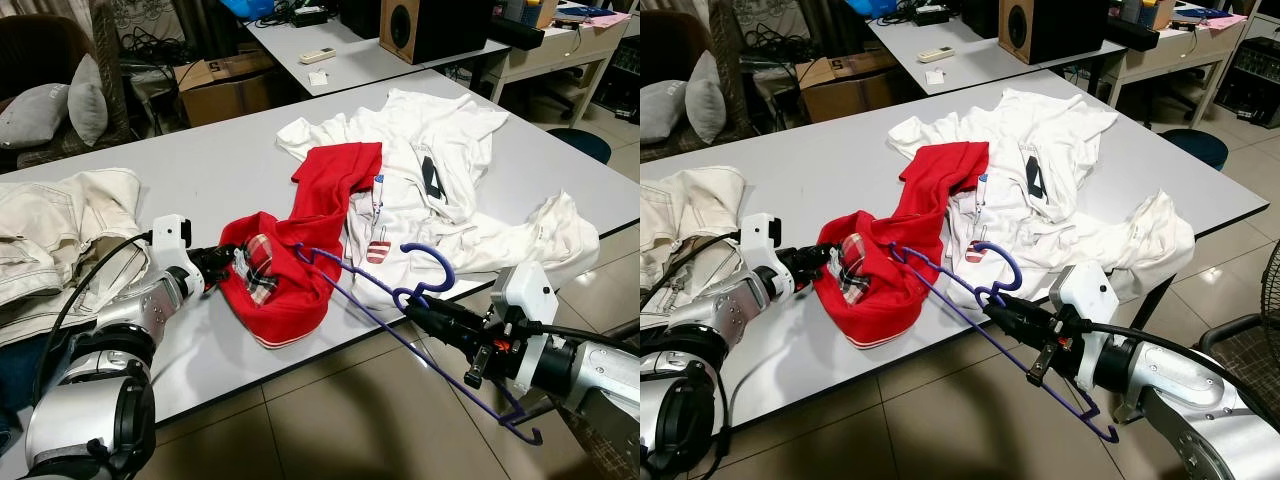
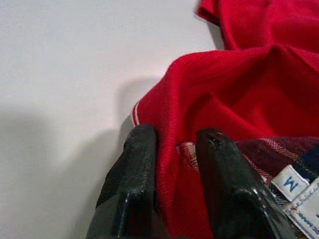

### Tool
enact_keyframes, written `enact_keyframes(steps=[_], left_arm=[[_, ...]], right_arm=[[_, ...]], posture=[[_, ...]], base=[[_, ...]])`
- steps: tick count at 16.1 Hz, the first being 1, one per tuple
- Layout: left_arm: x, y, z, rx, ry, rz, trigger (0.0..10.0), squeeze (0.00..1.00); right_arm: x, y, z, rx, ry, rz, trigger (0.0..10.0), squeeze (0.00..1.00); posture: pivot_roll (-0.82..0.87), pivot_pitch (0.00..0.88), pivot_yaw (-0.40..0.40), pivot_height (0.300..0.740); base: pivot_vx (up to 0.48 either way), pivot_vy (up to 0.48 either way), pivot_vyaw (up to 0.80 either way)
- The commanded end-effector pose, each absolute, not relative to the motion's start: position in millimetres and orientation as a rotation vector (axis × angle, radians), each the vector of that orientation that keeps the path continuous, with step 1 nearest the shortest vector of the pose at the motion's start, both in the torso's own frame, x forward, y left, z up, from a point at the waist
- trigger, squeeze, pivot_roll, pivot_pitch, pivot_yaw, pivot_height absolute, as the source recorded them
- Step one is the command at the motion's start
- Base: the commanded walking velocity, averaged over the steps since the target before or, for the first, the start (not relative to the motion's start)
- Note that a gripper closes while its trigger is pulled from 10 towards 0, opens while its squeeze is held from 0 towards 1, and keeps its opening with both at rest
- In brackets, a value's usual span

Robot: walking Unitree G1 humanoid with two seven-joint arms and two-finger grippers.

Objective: Hang hanger

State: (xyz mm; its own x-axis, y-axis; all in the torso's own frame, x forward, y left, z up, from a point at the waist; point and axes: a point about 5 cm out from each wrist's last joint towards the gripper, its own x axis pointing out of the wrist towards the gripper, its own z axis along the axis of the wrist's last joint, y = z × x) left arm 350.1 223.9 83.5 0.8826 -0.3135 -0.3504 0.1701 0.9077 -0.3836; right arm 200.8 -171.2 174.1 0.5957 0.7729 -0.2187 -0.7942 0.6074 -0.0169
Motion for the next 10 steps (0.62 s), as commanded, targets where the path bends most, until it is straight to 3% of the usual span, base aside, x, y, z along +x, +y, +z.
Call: enact_keyframes(steps=[1, 10], left_arm=[[355, 221, 91, -0.344, 0.396, -0.28, 0.0, 0.0], [365, 222, 111, -0.228, 0.288, -0.272, 0.0, 0.0]], right_arm=[[199, -168, 181, -0.13, 0.177, 0.939, 10.0, 0.0], [199, -168, 180, -0.13, 0.176, 0.934, 10.0, 0.0]], posture=[[-0.03, 0.0, 0.119, 0.74], [-0.03, 0.0, 0.126, 0.74]], base=[[0.0, 0.0, 0.0], [0.0, 0.0, 0.0]])
